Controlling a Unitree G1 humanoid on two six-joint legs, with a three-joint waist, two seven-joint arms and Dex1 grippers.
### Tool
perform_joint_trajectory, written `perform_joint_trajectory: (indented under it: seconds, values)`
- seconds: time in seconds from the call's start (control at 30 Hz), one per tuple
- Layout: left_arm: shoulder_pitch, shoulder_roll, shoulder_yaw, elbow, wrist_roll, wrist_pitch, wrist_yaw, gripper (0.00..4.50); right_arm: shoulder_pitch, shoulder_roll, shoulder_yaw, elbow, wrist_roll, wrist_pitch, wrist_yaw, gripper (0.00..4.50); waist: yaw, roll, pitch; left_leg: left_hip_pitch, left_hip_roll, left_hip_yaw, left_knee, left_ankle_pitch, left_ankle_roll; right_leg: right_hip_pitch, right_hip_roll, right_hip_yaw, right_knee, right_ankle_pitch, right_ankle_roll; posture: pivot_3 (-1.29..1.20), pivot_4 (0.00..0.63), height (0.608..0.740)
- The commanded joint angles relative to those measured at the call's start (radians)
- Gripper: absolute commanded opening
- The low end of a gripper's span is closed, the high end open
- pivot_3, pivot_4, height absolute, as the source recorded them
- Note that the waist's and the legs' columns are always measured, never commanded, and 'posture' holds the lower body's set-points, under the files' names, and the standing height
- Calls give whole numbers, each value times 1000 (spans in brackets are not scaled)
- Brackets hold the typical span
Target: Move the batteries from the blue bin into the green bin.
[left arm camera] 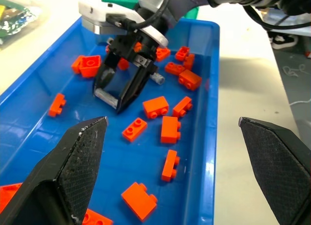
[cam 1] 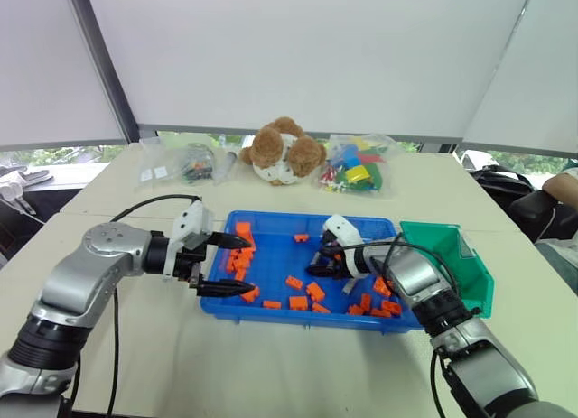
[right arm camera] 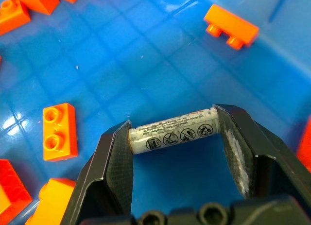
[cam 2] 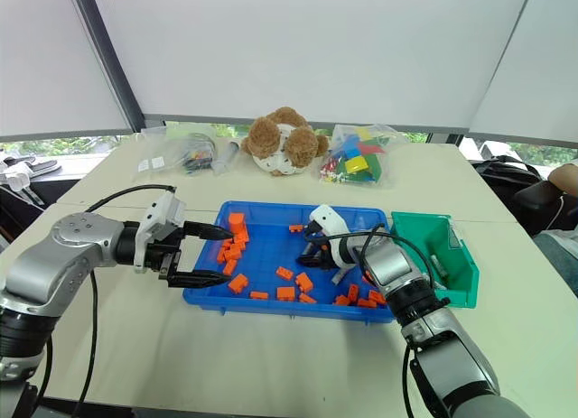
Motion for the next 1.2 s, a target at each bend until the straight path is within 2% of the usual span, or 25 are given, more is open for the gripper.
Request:
perform_joint_trajectory:
  seconds: [0.03, 0.17, 0.3, 0.47, 0.67, 0.8, 0.83, 1.03, 1.2]
  values:
    - [-47, -9, -16, -6, -9, -32, -35, 4500, 1, -104, -205, -277, 73, 155, -36, 2193, 6, 0, 0, -1, 0, 0, 0, 0, 0, 0, 0, 0, 0, 0, 0, 0, 150, 740]
    - [-72, -27, -42, 17, 2, -53, -60, 4500, 12, -200, -386, -382, 110, 303, -109, 2193, 3, 0, 0, 0, -1, -1, 0, 0, 0, 1, 0, 0, -1, 0, 0, 0, 150, 740]
    - [-126, -61, -77, 68, 15, -70, -85, 4500, 88, -361, -501, -362, 81, 324, -151, 2193, 3, 0, 0, 0, -1, 0, 0, 0, 0, 1, 0, 0, -1, 0, 0, 0, 150, 740]
    - [-169, -85, -108, 125, 41, -102, -116, 4500, 230, -445, -531, -328, 90, 278, -147, 2193, -7, 0, 0, 1, -1, 0, 0, 0, 1, 1, 0, 1, -2, 0, 0, 0, 150, 740]
    - [-198, -104, -120, 161, 60, -119, -132, 4500, 320, -435, -550, -316, 137, 260, -142, 2193, -6, 1, 0, 1, -1, 0, 0, 0, 1, 1, 0, 2, -2, 0, 0, 0, 150, 740]
    - [-199, -105, -117, 161, 66, -119, -133, 4500, 335, -443, -554, -309, 146, 245, -148, 4138, -3, 1, 0, 1, -1, 0, 0, 0, 1, 1, 0, 2, -2, 0, 0, 0, 150, 740]
    - [-198, -104, -116, 159, 67, -117, -132, 4500, 335, -448, -557, -315, 151, 247, -147, 4449, -2, 1, 0, 1, -1, 0, 0, 0, 1, 1, 0, 2, -2, 0, 0, 0, 150, 740]
    - [-192, -102, -108, 148, 64, -105, -122, 4500, 303, -519, -561, -438, 219, 269, -71, 4449, 0, 2, 0, 0, -1, 0, 0, 0, 1, 1, 0, 2, -2, 0, 0, 0, 150, 740]
    - [-188, -106, -109, 145, 67, -107, -115, 4500, 232, -481, -473, -565, 352, 338, 1, 4449, -6, 3, 0, 1, 0, -1, 0, 0, 1, 2, 1, 2, -1, 0, 0, 0, 150, 740]
